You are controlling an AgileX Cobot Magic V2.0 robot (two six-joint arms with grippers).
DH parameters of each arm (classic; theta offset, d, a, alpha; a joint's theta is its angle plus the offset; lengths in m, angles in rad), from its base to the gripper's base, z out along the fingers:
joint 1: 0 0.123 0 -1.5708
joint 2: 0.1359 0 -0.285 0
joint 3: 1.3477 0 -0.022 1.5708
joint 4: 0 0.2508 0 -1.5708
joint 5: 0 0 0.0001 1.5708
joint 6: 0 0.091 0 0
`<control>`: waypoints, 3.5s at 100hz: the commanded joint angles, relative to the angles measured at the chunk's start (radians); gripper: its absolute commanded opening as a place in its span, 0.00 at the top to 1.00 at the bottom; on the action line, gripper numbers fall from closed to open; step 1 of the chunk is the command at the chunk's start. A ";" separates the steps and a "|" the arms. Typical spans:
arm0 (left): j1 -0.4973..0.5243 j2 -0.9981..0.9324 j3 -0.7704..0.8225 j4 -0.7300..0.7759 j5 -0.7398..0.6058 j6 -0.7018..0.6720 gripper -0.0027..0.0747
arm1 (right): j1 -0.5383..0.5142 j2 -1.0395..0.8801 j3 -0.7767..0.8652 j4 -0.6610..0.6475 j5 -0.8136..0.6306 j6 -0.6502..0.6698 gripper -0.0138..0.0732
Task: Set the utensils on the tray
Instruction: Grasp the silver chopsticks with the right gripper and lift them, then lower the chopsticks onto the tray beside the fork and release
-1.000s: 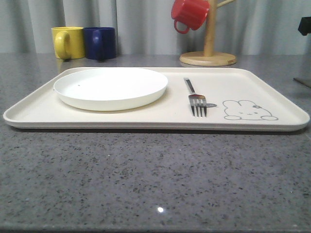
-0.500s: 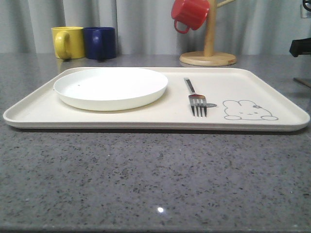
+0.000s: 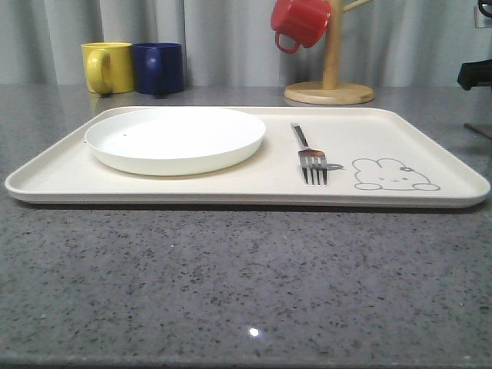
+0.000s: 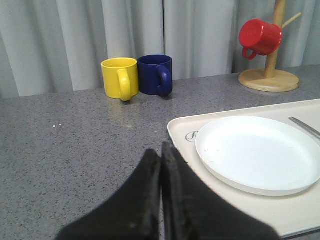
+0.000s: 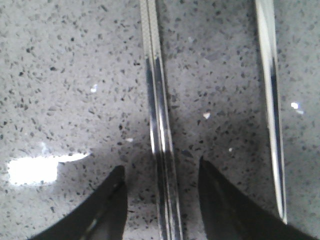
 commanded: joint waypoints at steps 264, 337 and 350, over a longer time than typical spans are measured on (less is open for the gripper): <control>-0.005 0.007 -0.028 -0.015 -0.081 -0.005 0.99 | 0.437 0.019 -0.115 0.005 -0.084 0.436 0.88; -0.005 0.007 -0.028 -0.015 -0.081 -0.005 0.99 | 0.437 -0.006 -0.187 -0.040 -0.006 0.436 0.47; -0.005 0.007 -0.028 -0.015 -0.081 -0.005 0.99 | 0.428 -0.056 -0.189 -0.114 0.001 0.436 0.47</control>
